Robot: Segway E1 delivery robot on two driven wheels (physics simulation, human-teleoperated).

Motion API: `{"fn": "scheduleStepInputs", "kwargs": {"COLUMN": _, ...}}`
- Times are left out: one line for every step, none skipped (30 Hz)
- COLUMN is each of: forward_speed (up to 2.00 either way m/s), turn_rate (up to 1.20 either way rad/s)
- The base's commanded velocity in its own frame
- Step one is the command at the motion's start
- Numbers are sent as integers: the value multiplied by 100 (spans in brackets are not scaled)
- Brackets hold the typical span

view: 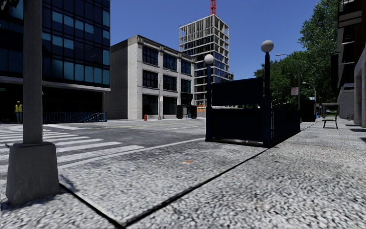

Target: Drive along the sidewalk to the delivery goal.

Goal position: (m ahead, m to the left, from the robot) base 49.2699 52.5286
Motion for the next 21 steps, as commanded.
{"fn": "scheduleStepInputs", "kwargs": {"forward_speed": 115, "turn_rate": 0}}
{"fn": "scheduleStepInputs", "kwargs": {"forward_speed": 115, "turn_rate": 0}}
{"fn": "scheduleStepInputs", "kwargs": {"forward_speed": 115, "turn_rate": 0}}
{"fn": "scheduleStepInputs", "kwargs": {"forward_speed": 116, "turn_rate": 0}}
{"fn": "scheduleStepInputs", "kwargs": {"forward_speed": 116, "turn_rate": 0}}
{"fn": "scheduleStepInputs", "kwargs": {"forward_speed": 116, "turn_rate": 0}}
{"fn": "scheduleStepInputs", "kwargs": {"forward_speed": 116, "turn_rate": 0}}
{"fn": "scheduleStepInputs", "kwargs": {"forward_speed": 116, "turn_rate": 0}}
{"fn": "scheduleStepInputs", "kwargs": {"forward_speed": 116, "turn_rate": 0}}
{"fn": "scheduleStepInputs", "kwargs": {"forward_speed": 116, "turn_rate": 0}}
{"fn": "scheduleStepInputs", "kwargs": {"forward_speed": 116, "turn_rate": 0}}
{"fn": "scheduleStepInputs", "kwargs": {"forward_speed": 115, "turn_rate": 0}}
{"fn": "scheduleStepInputs", "kwargs": {"forward_speed": 115, "turn_rate": 0}}
{"fn": "scheduleStepInputs", "kwargs": {"forward_speed": 115, "turn_rate": 0}}
{"fn": "scheduleStepInputs", "kwargs": {"forward_speed": 115, "turn_rate": 0}}
{"fn": "scheduleStepInputs", "kwargs": {"forward_speed": 115, "turn_rate": 0}}
{"fn": "scheduleStepInputs", "kwargs": {"forward_speed": 115, "turn_rate": 0}}
{"fn": "scheduleStepInputs", "kwargs": {"forward_speed": 114, "turn_rate": 4}}
{"fn": "scheduleStepInputs", "kwargs": {"forward_speed": 114, "turn_rate": 4}}
{"fn": "scheduleStepInputs", "kwargs": {"forward_speed": 114, "turn_rate": 16}}
{"fn": "scheduleStepInputs", "kwargs": {"forward_speed": 114, "turn_rate": 26}}
